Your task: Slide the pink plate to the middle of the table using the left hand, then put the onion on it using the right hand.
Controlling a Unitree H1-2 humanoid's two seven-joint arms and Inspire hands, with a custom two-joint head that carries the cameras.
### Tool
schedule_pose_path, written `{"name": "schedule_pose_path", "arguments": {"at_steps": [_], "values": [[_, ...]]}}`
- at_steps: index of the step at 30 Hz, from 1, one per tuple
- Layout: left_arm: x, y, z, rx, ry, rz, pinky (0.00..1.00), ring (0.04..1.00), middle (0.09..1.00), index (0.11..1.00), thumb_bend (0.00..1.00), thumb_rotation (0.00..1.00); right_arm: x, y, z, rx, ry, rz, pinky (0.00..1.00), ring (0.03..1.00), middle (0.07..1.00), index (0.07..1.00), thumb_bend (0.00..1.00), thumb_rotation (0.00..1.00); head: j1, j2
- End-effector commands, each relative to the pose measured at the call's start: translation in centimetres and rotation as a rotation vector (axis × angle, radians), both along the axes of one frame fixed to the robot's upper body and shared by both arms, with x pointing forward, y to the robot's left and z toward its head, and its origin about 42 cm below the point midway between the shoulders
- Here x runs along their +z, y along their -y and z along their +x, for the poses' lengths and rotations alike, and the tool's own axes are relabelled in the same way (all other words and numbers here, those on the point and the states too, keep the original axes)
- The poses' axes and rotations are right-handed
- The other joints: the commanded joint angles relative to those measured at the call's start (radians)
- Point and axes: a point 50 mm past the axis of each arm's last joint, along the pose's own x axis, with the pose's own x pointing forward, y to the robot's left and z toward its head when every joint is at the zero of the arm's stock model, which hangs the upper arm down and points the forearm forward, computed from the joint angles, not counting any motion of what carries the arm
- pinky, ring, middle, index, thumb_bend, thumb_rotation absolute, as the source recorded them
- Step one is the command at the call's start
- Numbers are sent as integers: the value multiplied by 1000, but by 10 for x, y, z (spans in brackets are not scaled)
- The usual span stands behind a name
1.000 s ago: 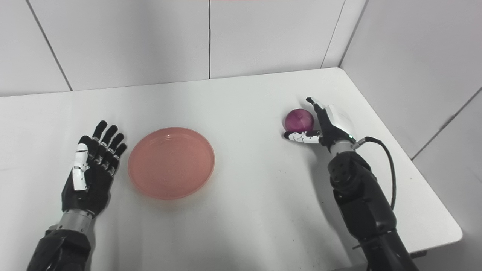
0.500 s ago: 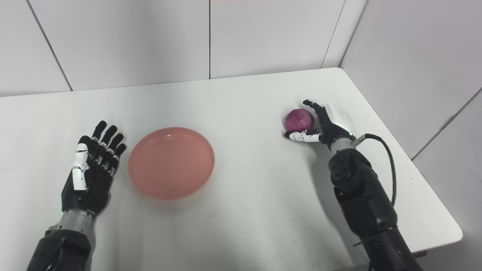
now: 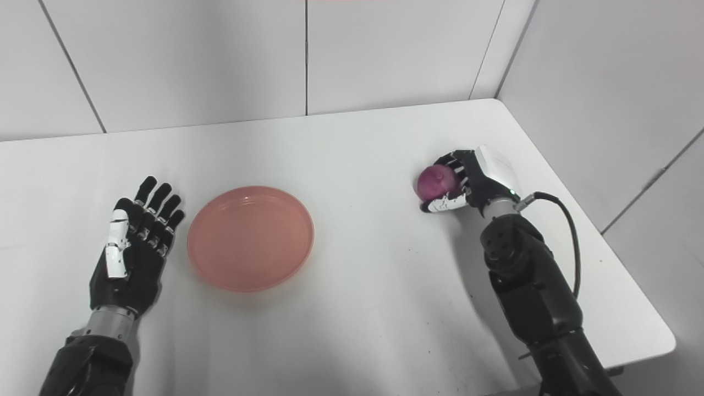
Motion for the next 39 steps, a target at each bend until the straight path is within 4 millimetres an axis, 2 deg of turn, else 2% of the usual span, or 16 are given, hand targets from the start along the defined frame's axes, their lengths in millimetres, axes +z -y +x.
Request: {"name": "schedule_pose_path", "arguments": {"at_steps": [1,19,29,39], "values": [[-15,-1,-7,2,-87,13,985,971,970,954,448,1000,24,0,6,44,71,-46,482,543,589,494,531,131,0,-1],[-16,-2,-7,-6,-81,10,988,973,974,956,449,1000,27,-2,6,47,75,-67,397,482,531,487,515,131,-1,1],[-15,-1,-8,-3,-82,14,984,970,973,954,447,1000,38,-10,2,61,118,-85,405,488,534,487,516,132,5,0],[-16,0,-8,-15,-77,15,996,981,982,961,453,1000,56,-26,-1,94,176,-86,396,480,538,488,515,131,12,-1]]}}
